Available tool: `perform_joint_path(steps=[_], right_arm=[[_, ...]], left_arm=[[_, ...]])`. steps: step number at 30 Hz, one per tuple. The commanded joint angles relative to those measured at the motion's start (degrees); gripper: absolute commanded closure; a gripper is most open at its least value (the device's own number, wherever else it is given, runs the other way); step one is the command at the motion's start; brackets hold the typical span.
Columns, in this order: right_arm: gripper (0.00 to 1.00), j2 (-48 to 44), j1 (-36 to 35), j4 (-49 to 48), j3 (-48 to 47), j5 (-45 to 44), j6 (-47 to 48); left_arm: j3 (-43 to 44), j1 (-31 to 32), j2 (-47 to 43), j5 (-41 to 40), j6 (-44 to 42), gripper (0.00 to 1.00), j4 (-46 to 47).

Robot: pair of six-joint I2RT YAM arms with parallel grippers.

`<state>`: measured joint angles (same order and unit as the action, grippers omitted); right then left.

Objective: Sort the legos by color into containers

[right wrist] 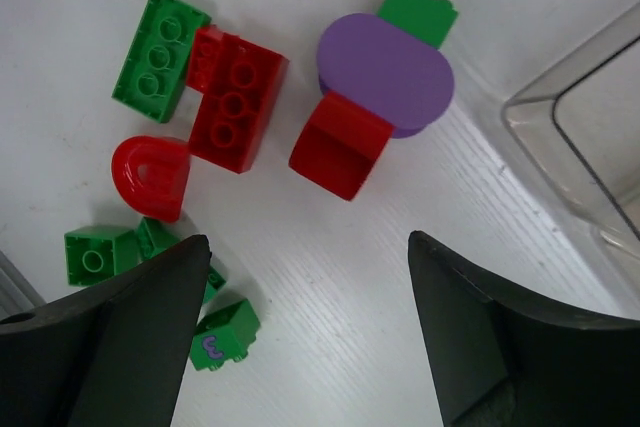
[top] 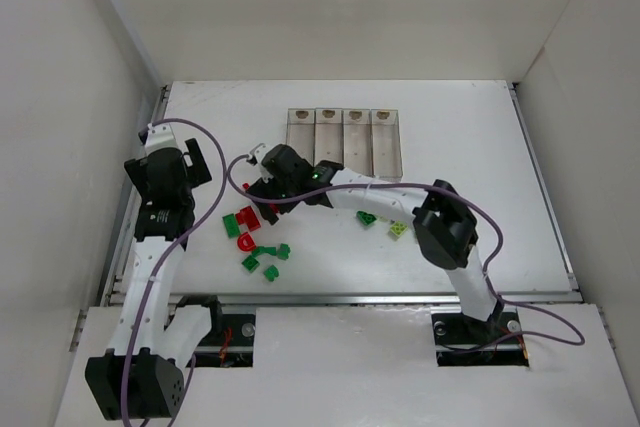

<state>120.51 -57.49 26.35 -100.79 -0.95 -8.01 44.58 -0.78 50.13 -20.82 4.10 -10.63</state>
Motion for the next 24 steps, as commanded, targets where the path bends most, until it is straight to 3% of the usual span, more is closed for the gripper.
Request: perform_joint_path(steps=[1,8,11,13,14,15,16,18,20,24], right_arm=[[0.15,3.7,-0.2,-0.1,-5.4,1.1,-1.6],[0.22,10.4,-0.2,1.8,-12.0,-3.5,-2.8],[0.29,11.7,-0.2,1.8,-13.5,-4.2,-3.3],[0.40,12.3,-0.2,1.8,-13.5,-4.2,-3.3],[0.55,12.3,-0.2,1.8,-13.5,-4.2,-3.3],[0.62,12.3,-0.2,1.1,-13.5,-4.2,-3.3],[0.78,12.3,-0.2,1.1,-13.5,-3.7,-3.3],[0.91,11.8,-0.2,1.1,-13.5,-2.5,-2.8],[1.00,10.5,-0.2,1.1,-13.5,0.1,-2.8],[1.00,6.9,-0.2,4.2,-14.5,3.0,-2.3]], left_arm=[[-0.5,-0.1,-1.2,0.6,1.5,0.01,0.8],[0.2,-0.1,-1.2,1.1,1.5,0.01,0.8],[0.7,-0.1,-0.6,1.7,1.5,0.03,0.8],[0.7,-0.1,-0.6,3.0,1.5,0.04,0.3],[0.7,-0.1,-0.6,3.0,1.5,0.04,0.3],[0.7,-0.1,-0.6,3.7,1.5,0.05,0.3],[0.7,-0.1,-0.6,4.3,1.5,0.08,-0.3],[0.7,-0.1,-1.2,5.2,1.0,0.09,-0.9],[0.7,-0.1,-1.2,8.8,-0.8,0.09,-2.0],[2.1,-0.1,-3.5,23.4,-6.3,0.12,-5.9]])
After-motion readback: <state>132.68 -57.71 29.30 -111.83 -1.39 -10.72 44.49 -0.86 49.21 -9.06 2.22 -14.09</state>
